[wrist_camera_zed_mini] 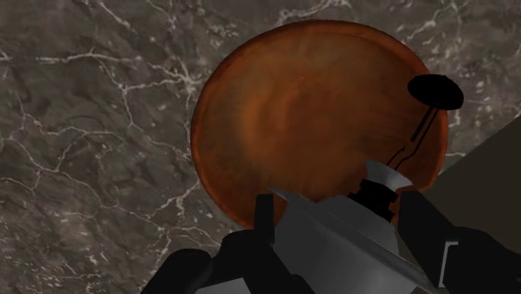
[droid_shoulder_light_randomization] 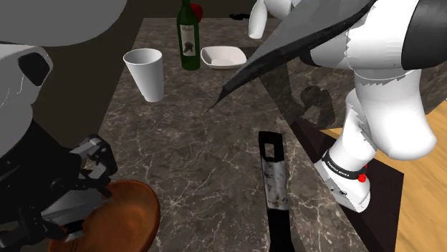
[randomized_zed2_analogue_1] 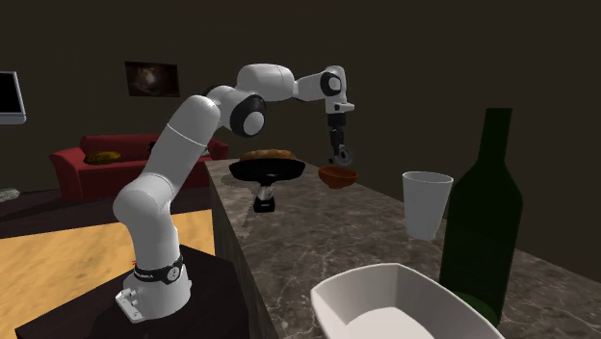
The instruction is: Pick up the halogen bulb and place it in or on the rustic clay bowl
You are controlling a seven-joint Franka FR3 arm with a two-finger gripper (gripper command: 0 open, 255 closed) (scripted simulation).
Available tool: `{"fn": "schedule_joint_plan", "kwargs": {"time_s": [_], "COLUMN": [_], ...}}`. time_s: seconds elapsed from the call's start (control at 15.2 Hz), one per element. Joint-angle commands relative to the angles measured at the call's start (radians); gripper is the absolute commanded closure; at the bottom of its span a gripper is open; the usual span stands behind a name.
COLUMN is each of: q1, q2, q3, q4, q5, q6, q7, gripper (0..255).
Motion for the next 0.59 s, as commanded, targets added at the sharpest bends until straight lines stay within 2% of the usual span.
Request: {"fn": "schedule_joint_plan", "kwargs": {"time_s": [0.0,0.07,0.53], "q1": [-0.015,-0.025,-0.025], "q2": [-0.006,-0.012,-0.012], "q3": [0.002,0.003,0.003], "q4": [-0.040,-0.072,-0.072], "q5": [0.003,0.006,0.006], "q6": [0.032,0.057,0.057], "q7": [0.004,0.009,0.009], "gripper": [255,255,255]}}
